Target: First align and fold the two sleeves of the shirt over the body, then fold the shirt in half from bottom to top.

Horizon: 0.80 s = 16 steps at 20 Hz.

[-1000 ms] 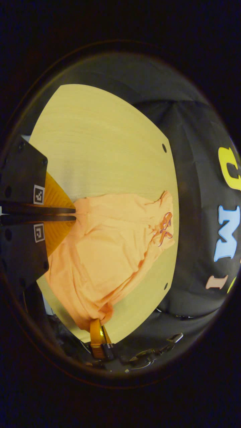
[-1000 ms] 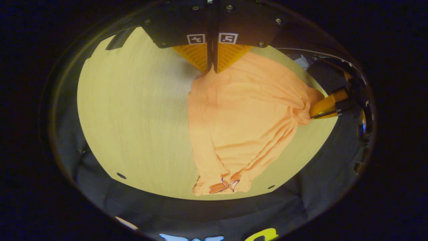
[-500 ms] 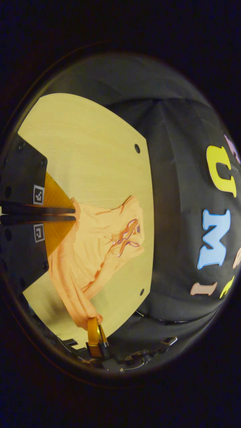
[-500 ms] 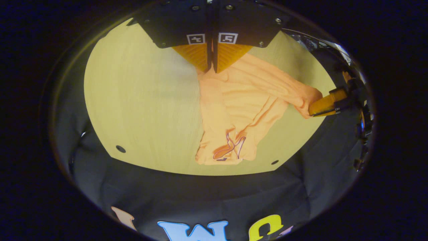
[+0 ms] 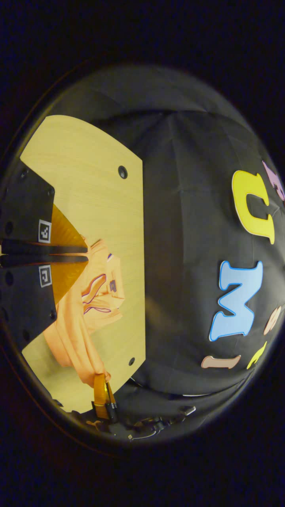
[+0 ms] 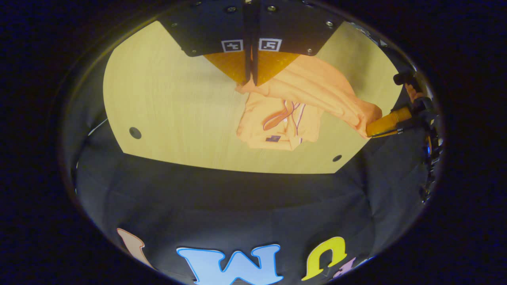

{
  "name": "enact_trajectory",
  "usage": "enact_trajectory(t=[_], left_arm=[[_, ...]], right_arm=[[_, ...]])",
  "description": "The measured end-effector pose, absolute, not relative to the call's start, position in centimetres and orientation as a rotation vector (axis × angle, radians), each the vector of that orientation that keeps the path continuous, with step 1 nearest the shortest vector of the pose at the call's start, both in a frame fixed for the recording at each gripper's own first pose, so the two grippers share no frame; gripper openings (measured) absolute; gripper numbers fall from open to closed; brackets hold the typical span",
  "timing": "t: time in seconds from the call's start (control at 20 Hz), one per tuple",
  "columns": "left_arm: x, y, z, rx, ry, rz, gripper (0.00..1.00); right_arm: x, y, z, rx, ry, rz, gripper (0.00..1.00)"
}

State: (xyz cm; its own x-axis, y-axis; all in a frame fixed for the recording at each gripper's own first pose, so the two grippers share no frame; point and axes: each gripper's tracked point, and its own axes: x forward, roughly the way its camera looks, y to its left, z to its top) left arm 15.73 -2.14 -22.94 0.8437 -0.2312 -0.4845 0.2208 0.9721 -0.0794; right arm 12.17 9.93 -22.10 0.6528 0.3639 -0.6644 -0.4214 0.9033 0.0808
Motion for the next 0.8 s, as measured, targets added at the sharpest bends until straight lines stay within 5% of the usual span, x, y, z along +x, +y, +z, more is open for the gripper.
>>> enact_trajectory(t=[0.35, 0.8], left_arm=[[26.5, -1.9, -22.8, -0.024, 0.454, -0.239, 0.06], [35.9, -3.9, -28.9, 0.049, 0.451, -0.273, 0.06]], right_arm=[[23.5, 12.8, -20.8, -0.039, 0.64, 0.436, 0.0], [33.7, 13.5, -26.6, -0.024, 0.602, 0.352, 0.0]])
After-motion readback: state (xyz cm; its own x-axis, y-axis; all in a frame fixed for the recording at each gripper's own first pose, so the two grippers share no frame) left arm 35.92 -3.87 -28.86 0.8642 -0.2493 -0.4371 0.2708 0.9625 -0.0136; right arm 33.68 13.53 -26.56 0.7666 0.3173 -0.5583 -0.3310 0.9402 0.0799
